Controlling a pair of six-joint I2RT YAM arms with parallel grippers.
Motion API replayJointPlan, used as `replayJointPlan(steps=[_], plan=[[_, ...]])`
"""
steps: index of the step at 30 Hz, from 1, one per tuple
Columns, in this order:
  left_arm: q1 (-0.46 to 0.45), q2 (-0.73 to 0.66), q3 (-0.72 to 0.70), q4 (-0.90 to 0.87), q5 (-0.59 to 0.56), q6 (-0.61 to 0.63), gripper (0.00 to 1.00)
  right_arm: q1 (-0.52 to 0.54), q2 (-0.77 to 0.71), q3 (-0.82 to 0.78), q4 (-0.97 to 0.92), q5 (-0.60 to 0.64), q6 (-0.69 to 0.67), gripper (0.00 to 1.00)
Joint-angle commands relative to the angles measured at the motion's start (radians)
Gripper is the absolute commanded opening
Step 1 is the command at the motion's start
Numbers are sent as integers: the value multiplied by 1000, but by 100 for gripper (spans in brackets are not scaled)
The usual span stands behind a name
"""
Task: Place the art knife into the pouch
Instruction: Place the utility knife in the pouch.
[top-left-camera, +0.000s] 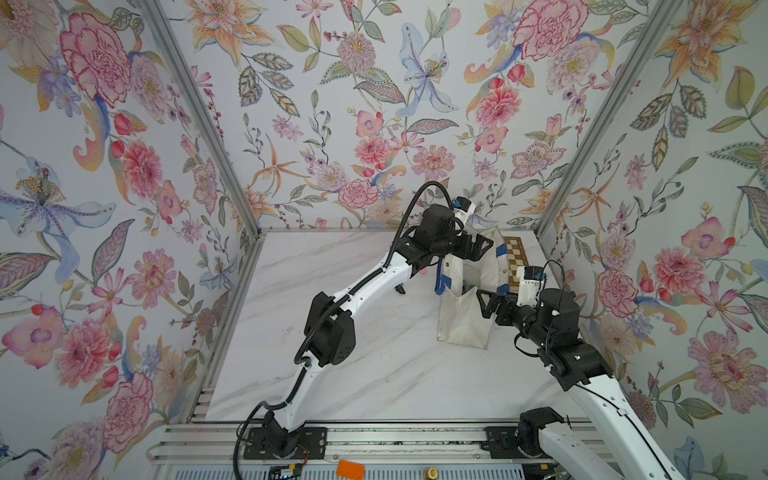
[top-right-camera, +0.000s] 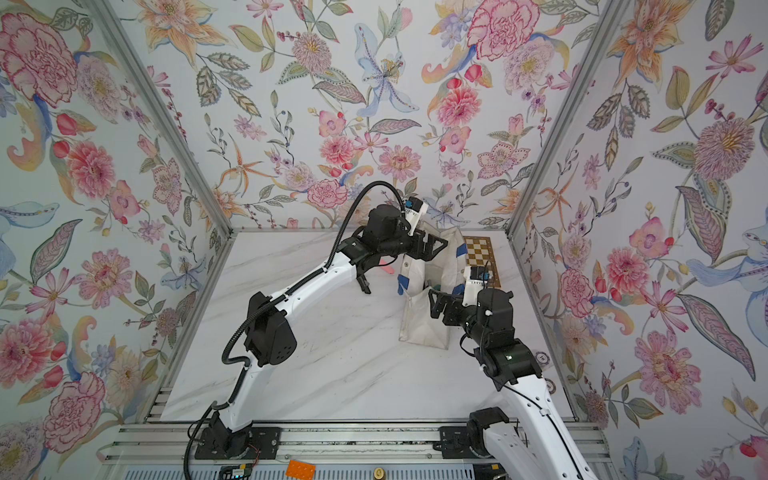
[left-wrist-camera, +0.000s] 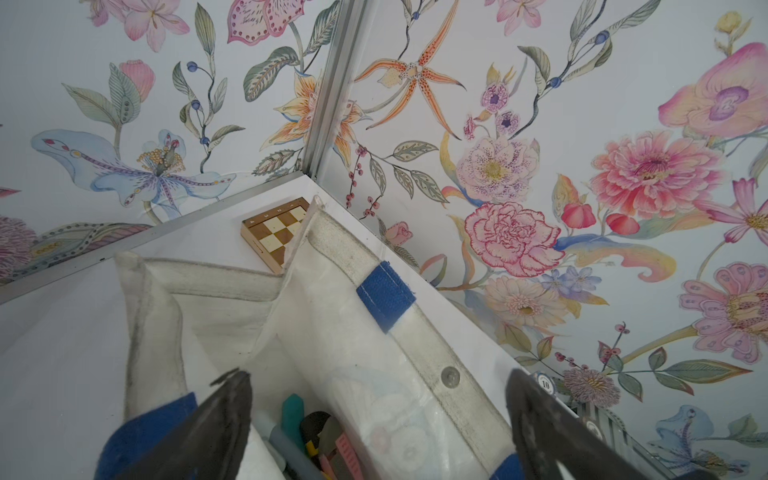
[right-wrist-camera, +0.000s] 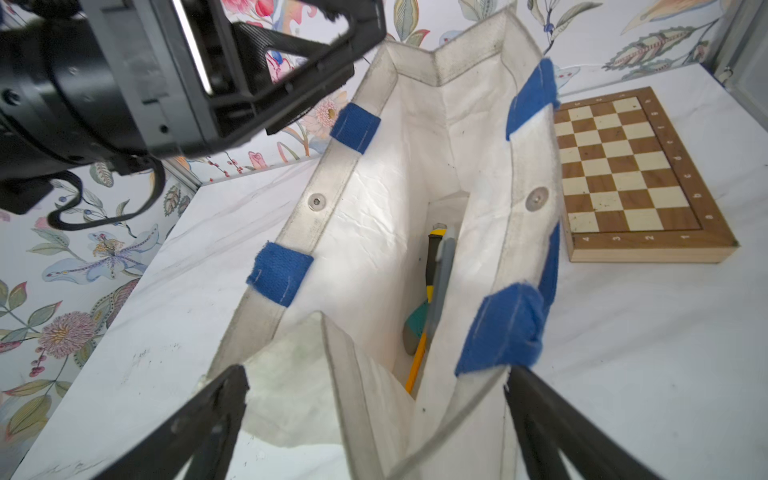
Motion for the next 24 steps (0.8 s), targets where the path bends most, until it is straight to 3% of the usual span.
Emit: replayJointPlan(steps=[1, 7, 11, 14, 24], plan=[[2, -101, -26, -64, -102, 80, 99, -5, 9, 75, -31, -23, -38, 99], [73, -310, -339, 70, -137, 66, 99, 43, 88, 195, -102, 13, -79, 99], [156, -484, -612, 206, -150, 15, 100, 142, 151, 260, -110, 89, -116, 99], [209, -587, -741, 221, -167, 4, 99, 220, 230, 319, -110, 140, -150, 99], [319, -883, -1158, 275, -229, -22, 99, 332, 581, 542, -81, 17, -194, 99]])
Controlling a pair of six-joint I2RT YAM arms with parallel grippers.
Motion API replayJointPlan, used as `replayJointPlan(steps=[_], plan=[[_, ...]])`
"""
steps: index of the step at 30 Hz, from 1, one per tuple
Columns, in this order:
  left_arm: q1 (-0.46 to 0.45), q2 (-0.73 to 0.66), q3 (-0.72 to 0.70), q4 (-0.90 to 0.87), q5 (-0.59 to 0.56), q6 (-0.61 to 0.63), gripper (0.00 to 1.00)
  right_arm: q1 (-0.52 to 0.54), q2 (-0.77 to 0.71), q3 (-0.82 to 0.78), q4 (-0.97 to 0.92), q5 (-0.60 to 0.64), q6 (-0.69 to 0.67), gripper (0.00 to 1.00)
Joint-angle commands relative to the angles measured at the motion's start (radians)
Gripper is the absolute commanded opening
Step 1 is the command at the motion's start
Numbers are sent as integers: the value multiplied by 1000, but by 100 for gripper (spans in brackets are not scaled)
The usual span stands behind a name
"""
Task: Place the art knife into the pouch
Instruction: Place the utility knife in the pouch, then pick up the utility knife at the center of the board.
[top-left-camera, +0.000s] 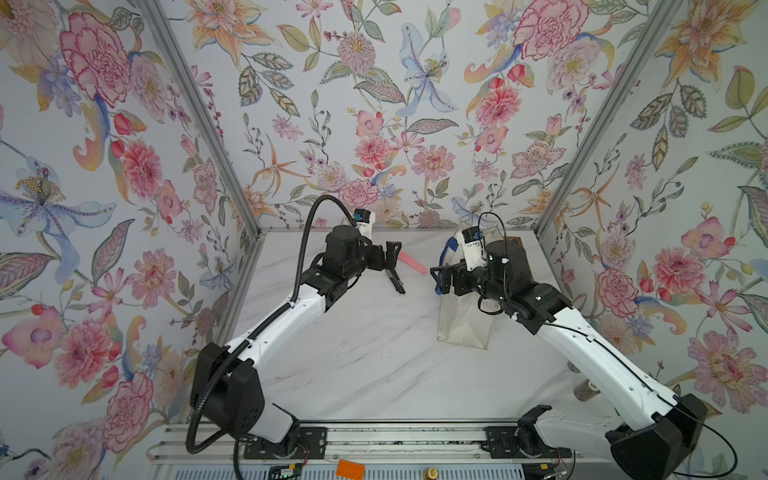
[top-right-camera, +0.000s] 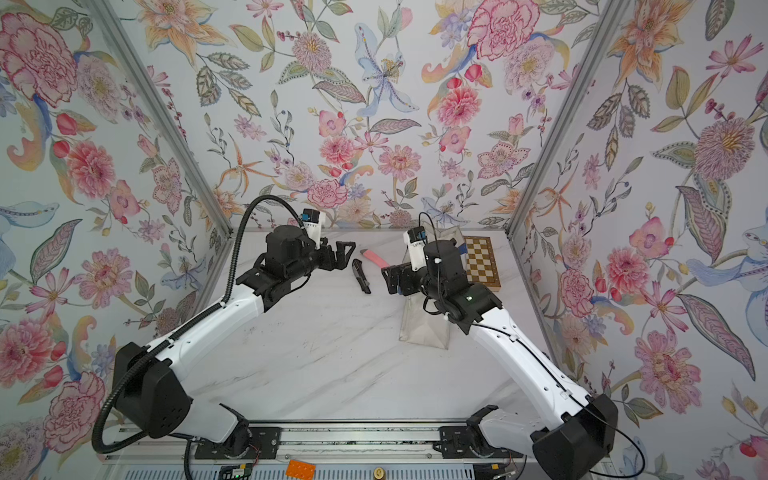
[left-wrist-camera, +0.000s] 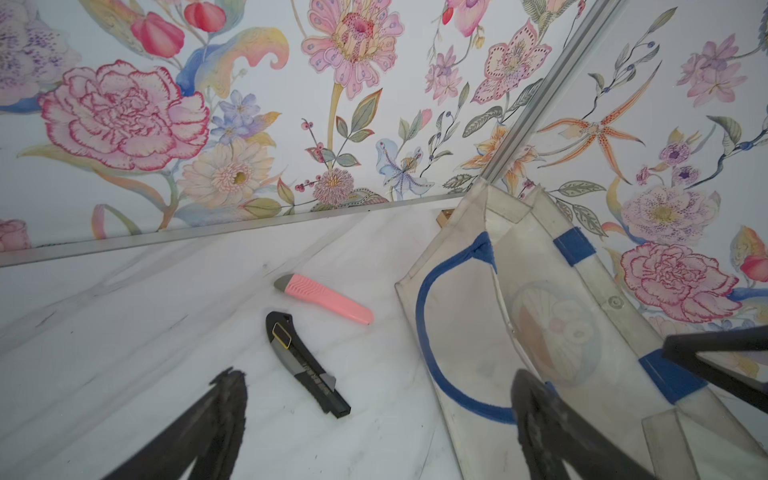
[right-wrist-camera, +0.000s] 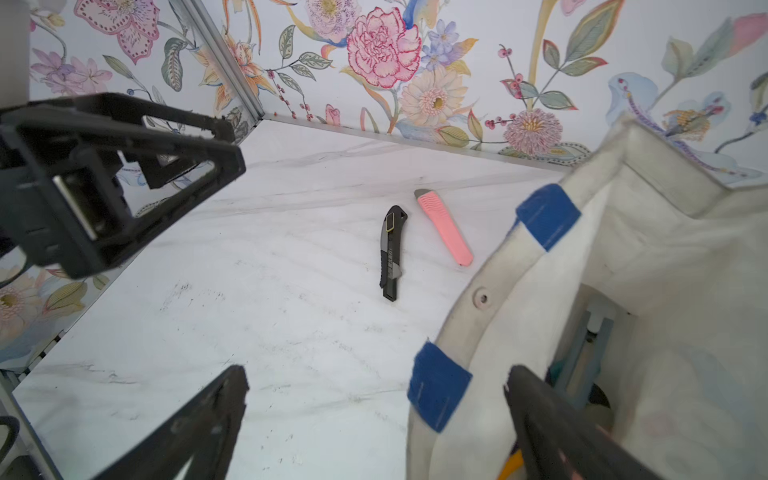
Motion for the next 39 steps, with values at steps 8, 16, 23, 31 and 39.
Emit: replayJointPlan(steps=[8, 16, 23, 31, 39], plan=[[122, -209, -359, 75, -20, -71, 100, 55, 385, 288, -20, -137, -3, 97], [206, -254, -480, 98, 30, -88, 99, 55, 705, 528, -55, -200, 22, 71], [217, -253, -525, 149, 66, -108, 99, 33, 949, 747, -122, -140, 19, 62], [230, -207, -528, 164, 74, -105, 99, 26, 1112, 896, -193, -63, -10, 63], [233, -154, -504, 175, 88, -110, 99, 16, 1184, 945, -194, -29, -51, 55]])
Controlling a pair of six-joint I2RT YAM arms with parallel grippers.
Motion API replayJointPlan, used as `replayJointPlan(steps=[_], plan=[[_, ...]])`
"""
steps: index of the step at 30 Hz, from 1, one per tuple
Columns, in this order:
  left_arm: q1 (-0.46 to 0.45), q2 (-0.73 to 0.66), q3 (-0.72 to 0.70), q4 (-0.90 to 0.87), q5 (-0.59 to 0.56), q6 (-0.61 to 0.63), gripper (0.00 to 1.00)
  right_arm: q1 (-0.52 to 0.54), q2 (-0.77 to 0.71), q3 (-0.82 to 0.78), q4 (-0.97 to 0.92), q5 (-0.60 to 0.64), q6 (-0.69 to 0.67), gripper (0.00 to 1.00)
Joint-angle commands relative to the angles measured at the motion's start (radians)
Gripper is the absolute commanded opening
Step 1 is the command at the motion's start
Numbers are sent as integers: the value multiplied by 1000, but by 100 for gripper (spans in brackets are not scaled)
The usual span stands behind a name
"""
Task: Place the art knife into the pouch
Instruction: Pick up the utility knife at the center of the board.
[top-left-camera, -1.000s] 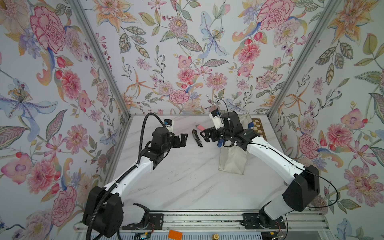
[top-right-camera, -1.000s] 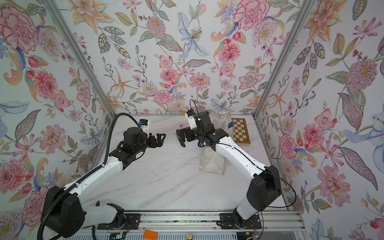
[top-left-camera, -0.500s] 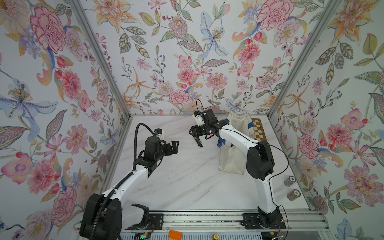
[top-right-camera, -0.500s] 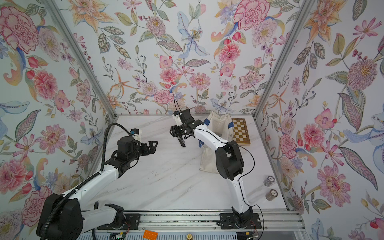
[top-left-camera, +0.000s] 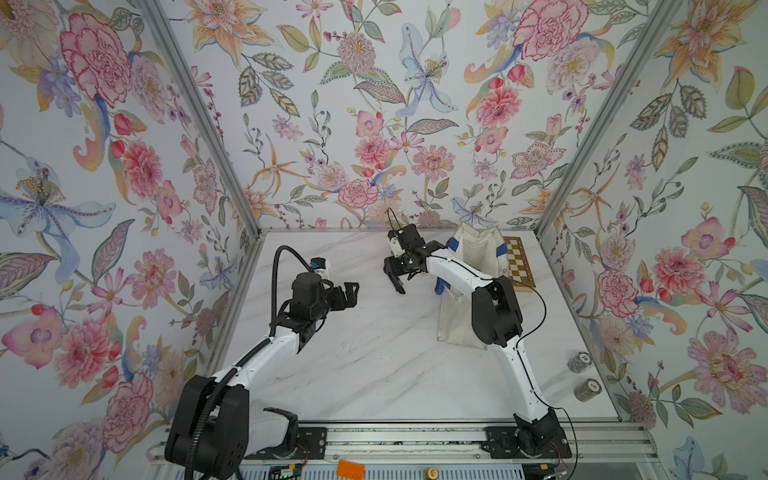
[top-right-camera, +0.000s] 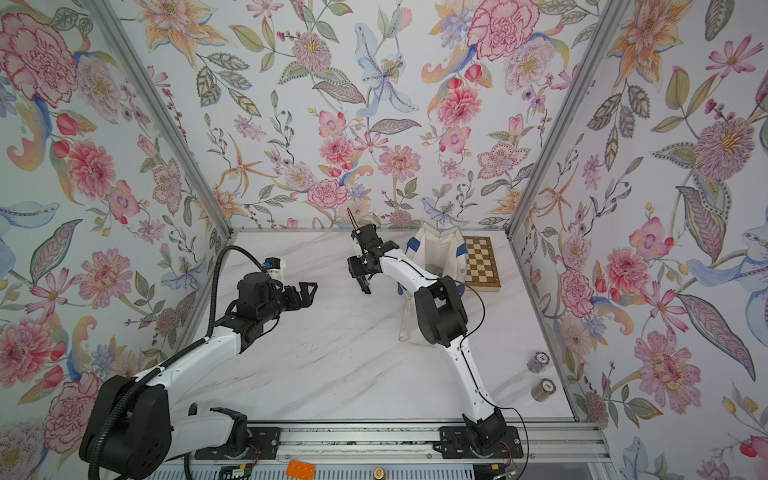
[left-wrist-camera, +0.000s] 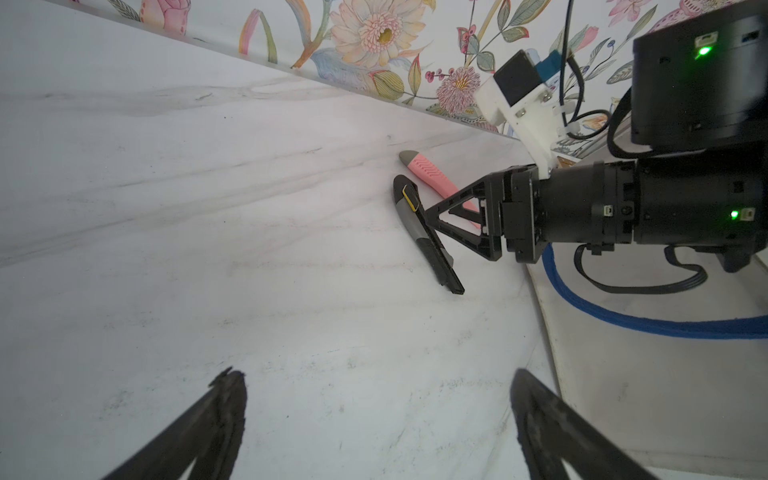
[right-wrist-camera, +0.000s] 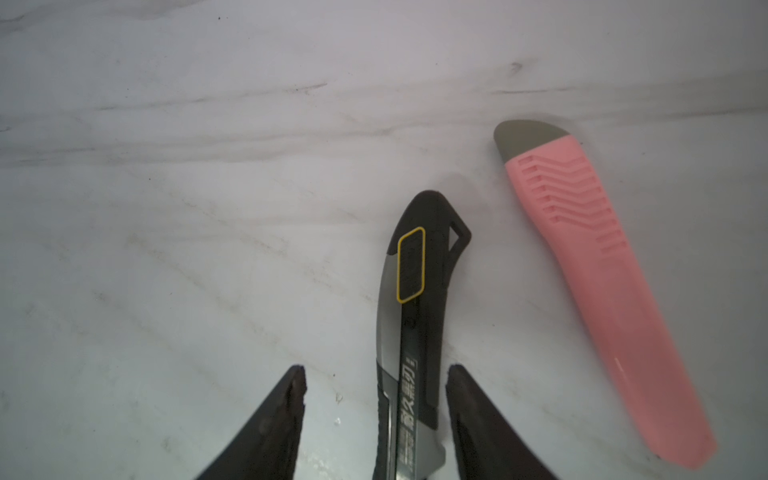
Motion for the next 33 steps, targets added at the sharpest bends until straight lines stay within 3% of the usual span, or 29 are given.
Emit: replayJointPlan(steps=[1, 5, 17, 29, 33], plan=[[11, 19, 9, 23, 25, -13, 99, -9, 42, 49, -21, -9, -40, 55], [12, 34, 11, 42, 35, -17, 100, -3, 95, 101, -46, -39, -65, 54], [15, 31, -1, 59, 55, -20, 99, 6, 118, 114, -72, 67, -83, 51], [19, 24, -5, 52, 58, -19, 99, 14, 163, 144, -107, 28, -99, 48], [19, 13, -9, 48, 58, -19, 99, 22, 174, 150, -118, 40, -108, 39]])
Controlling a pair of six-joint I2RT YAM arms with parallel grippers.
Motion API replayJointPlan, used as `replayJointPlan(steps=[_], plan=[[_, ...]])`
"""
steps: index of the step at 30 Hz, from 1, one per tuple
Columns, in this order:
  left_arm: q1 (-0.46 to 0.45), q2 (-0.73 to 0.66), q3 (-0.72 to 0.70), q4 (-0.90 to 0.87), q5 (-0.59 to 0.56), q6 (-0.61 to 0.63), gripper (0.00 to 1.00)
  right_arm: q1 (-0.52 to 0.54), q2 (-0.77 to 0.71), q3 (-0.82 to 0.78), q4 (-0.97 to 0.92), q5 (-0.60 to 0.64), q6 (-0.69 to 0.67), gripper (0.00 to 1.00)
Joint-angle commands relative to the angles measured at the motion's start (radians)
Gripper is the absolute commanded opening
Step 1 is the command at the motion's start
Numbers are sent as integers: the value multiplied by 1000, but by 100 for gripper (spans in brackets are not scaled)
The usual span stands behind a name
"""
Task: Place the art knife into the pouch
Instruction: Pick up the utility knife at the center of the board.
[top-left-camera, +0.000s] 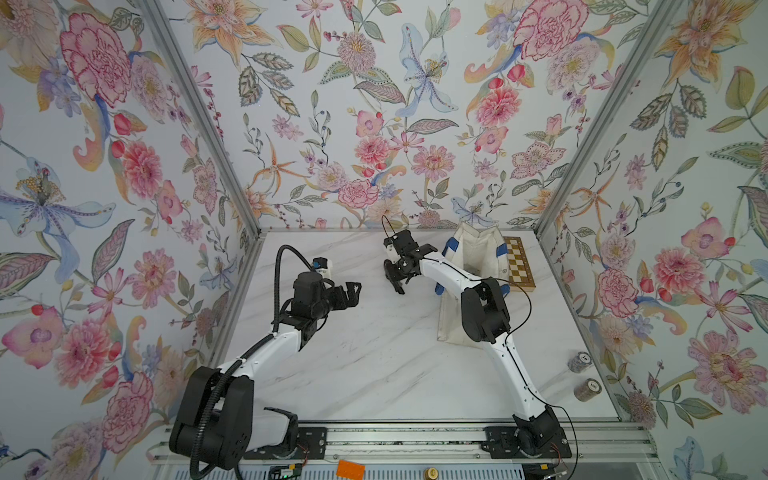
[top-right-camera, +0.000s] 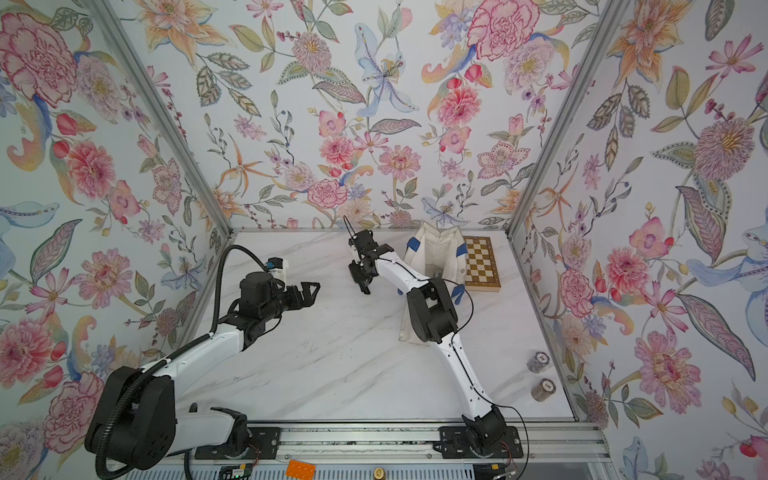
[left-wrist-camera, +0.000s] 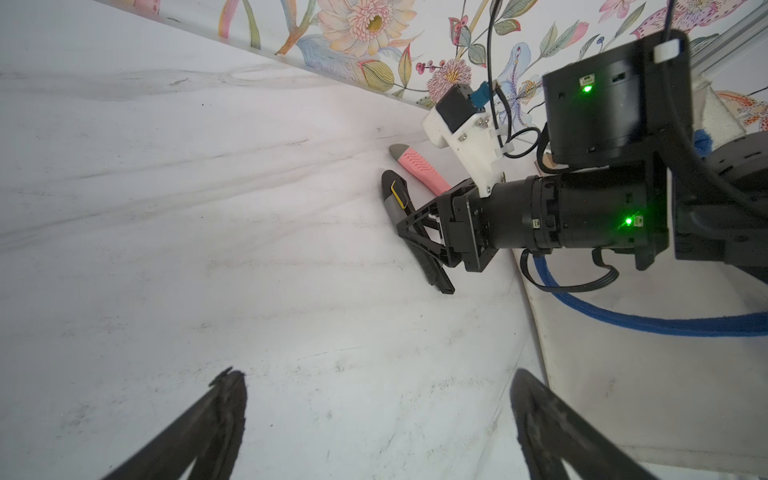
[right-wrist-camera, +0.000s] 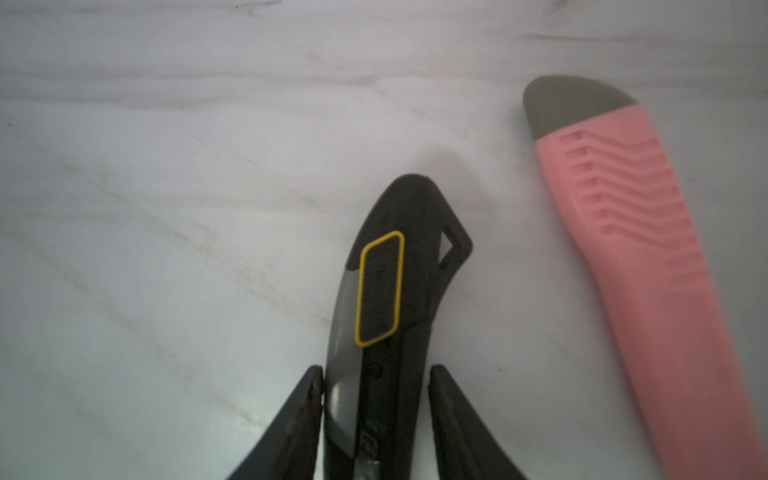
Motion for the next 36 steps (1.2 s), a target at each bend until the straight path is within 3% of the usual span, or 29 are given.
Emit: replayJointPlan(steps=[1, 4, 7, 14, 27, 36], plan=[[13, -24, -11, 2, 10, -1, 99, 15, 31, 22, -43, 2, -16, 38], [13, -29, -9, -6, 8, 2, 99, 22, 38, 23, -43, 21, -24, 35], [16, -36, -12, -12, 3, 5, 100, 28, 39, 28, -49, 21, -24, 22], [14, -63, -36, -5, -47, 25, 99, 40, -46, 29, -54, -19, 13, 13], [15, -112, -64, 41, -62, 52, 99, 65, -244, 61, -13, -24, 85, 9], [15, -104, -71, 78, -34, 38, 100, 82, -441, 17, -3, 152, 34, 6]])
